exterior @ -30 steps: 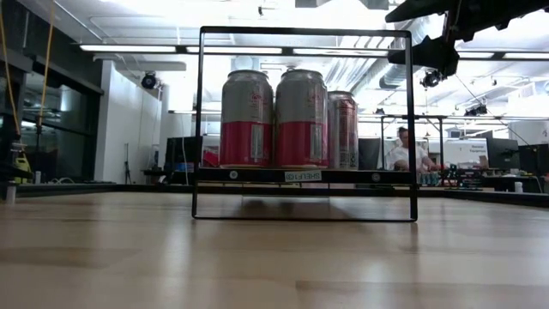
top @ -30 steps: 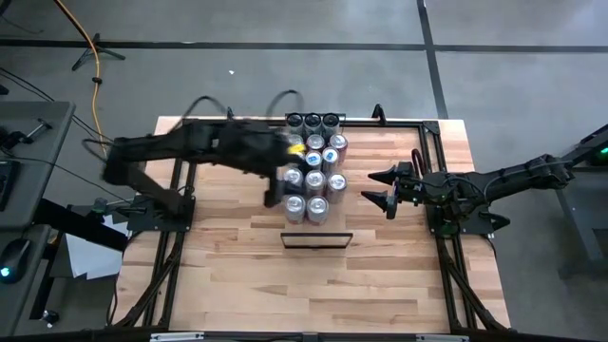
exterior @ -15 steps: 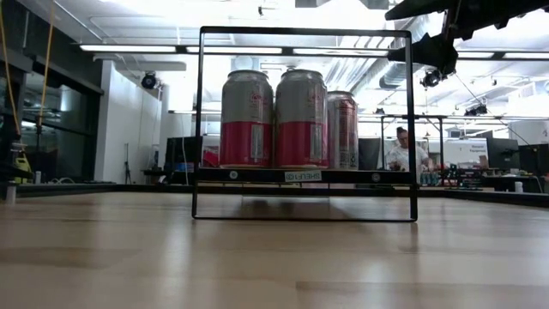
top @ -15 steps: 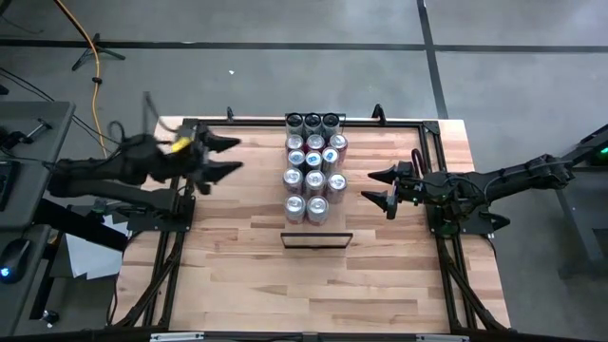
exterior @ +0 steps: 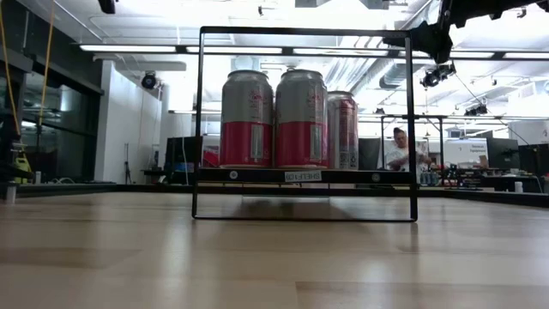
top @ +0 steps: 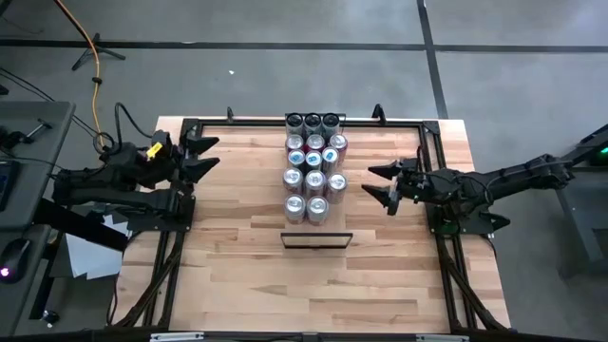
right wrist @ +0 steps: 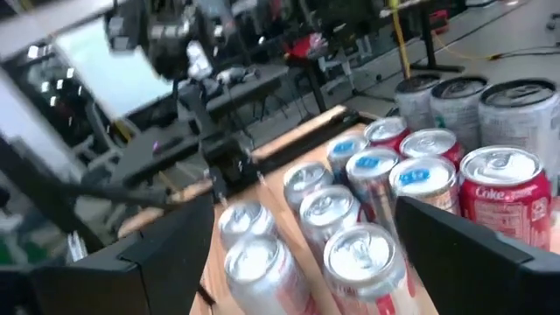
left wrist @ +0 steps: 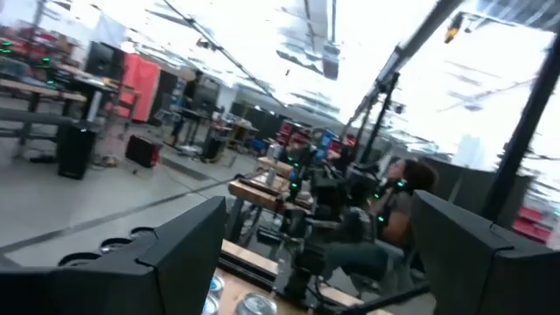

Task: Place canned beverage on shelf
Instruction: Return to Home Position

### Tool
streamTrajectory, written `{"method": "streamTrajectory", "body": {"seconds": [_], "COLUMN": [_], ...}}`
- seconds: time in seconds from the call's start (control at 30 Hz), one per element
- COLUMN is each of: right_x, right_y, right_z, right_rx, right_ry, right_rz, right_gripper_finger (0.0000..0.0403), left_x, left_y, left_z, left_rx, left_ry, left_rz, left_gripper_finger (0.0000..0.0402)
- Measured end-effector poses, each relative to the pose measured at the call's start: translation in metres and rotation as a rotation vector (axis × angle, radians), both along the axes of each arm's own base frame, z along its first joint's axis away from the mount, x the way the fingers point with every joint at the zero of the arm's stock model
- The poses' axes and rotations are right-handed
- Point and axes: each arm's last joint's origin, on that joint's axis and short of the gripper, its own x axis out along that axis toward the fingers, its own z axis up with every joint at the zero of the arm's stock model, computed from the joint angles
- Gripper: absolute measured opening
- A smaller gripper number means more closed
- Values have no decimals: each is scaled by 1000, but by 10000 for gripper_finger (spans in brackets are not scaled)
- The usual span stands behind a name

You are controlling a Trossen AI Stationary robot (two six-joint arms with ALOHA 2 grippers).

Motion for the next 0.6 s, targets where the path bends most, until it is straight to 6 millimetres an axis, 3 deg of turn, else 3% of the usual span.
{"method": "streamTrajectory", "body": {"seconds": [0.1,0.2,0.3,0.47,0.53,0.6], "right_x": [-3,-12,-24,-54,-66,-77], "right_y": [-1,-3,-4,-7,-8,-11], "right_z": [7,15,22,28,28,27], "right_rx": [19,6,-17,-70,-81,-54], "right_ry": [-66,-118,-155,-188,-196,-205], "right_rz": [-19,-7,26,140,180,182], "right_gripper_finger": [332,295,224,42,16,23], "left_x": [0,0,0,1,2,2], "left_y": [-1,-1,-1,-1,-1,-1], "left_z": [0,0,0,-4,-6,-6], "left_rx": [14,16,26,38,37,26], "left_ry": [1,1,5,58,77,76], "left_rz": [-26,-24,-18,-11,-11,-14], "left_gripper_finger": [303,303,303,298,295,295]}}
